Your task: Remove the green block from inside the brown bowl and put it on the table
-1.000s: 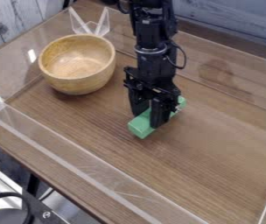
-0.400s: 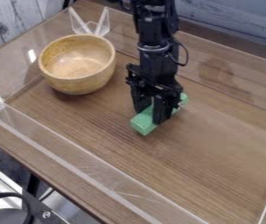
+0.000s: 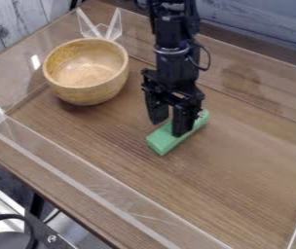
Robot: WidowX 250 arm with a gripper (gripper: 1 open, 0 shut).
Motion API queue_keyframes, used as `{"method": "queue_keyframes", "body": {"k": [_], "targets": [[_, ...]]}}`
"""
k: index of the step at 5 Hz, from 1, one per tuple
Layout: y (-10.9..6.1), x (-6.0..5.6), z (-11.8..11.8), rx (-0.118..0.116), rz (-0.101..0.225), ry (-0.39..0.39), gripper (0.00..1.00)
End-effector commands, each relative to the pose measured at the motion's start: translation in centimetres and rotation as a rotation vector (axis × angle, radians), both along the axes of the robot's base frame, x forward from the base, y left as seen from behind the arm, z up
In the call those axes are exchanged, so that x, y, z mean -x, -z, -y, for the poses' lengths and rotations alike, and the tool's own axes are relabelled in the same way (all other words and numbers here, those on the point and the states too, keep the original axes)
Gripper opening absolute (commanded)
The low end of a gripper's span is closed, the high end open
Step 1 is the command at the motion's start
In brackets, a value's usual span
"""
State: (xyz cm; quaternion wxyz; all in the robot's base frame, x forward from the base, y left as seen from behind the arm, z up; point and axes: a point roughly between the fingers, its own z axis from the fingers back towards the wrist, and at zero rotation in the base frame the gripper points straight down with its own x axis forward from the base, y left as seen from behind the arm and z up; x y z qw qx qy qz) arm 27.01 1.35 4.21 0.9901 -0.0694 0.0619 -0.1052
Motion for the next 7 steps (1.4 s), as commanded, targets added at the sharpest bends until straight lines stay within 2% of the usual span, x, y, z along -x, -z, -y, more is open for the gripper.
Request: {"method": "queue_keyframes", "body": {"k": [1, 2, 3, 4, 5, 6, 7], "targets": [[-2.5, -1.2, -0.4, -0.001, 0.083, -0.012, 1.0], [-4.6, -1.2, -0.5, 0.007, 0.124, -0.021, 1.0], [-8.4, -1.4, -1.0, 0.013, 0.2, -0.037, 1.0], [-11.5, -1.5, -2.0, 0.014, 0.237, -0.057, 1.0], [-12.9, -1.4, -3.6, -0.005, 0.26, -0.087, 1.0], [-11.8, -1.0, -2.6, -0.006, 0.234, -0.063, 1.0], [-10.8, -0.1, -1.8, 0.0, 0.212, -0.04, 1.0]]}}
